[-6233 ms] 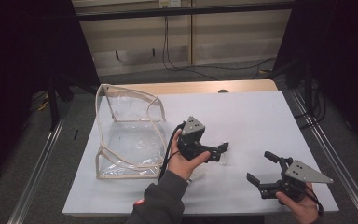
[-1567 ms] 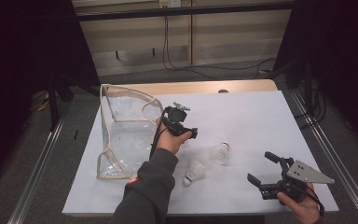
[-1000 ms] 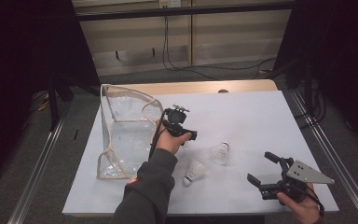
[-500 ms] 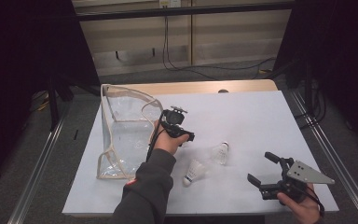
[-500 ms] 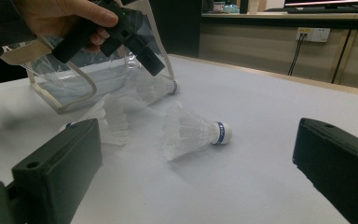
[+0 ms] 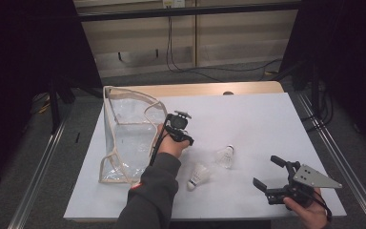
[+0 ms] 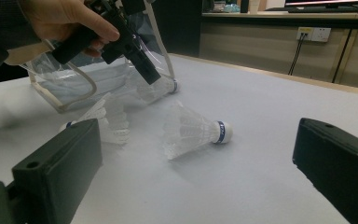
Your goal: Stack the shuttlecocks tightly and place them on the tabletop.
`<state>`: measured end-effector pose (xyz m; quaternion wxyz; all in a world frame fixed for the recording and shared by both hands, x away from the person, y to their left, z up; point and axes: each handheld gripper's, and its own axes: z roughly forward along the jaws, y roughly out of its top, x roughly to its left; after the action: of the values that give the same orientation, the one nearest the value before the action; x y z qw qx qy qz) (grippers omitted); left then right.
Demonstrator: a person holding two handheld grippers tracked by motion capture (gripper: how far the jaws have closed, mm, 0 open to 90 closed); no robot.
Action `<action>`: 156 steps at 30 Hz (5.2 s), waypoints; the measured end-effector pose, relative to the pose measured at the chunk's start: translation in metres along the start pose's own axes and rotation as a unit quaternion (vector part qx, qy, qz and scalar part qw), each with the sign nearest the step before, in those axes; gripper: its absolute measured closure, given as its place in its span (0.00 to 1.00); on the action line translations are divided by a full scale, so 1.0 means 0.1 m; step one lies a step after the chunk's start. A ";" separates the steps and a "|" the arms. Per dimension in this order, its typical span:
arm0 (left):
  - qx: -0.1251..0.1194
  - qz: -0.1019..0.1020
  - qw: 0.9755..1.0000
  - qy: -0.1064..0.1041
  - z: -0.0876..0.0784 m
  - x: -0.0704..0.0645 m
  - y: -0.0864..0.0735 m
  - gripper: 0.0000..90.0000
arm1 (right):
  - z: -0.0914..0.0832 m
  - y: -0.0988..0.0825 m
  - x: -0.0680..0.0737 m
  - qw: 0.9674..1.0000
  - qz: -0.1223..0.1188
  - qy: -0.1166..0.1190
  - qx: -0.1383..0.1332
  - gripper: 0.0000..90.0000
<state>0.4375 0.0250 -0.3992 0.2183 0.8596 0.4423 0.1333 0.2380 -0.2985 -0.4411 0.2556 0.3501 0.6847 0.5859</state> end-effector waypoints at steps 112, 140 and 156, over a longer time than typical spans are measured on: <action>-0.173 -0.022 0.985 -0.002 0.21 -0.18 0.24 0.98 | 0.00 0.01 -0.02 1.000 0.002 0.004 -0.004 0.01; -0.121 -0.012 0.990 0.067 0.11 -0.04 0.20 1.00 | 0.00 0.01 -0.02 1.000 0.003 0.003 -0.003 0.01; -0.127 -0.014 0.990 0.065 0.12 -0.05 0.22 1.00 | 0.00 0.01 -0.02 1.000 0.002 0.004 -0.004 0.01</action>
<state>0.4552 0.0070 -0.3987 0.2983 0.8084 0.4467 0.2406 0.2390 -0.2999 -0.4405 0.2533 0.3485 0.6825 0.5904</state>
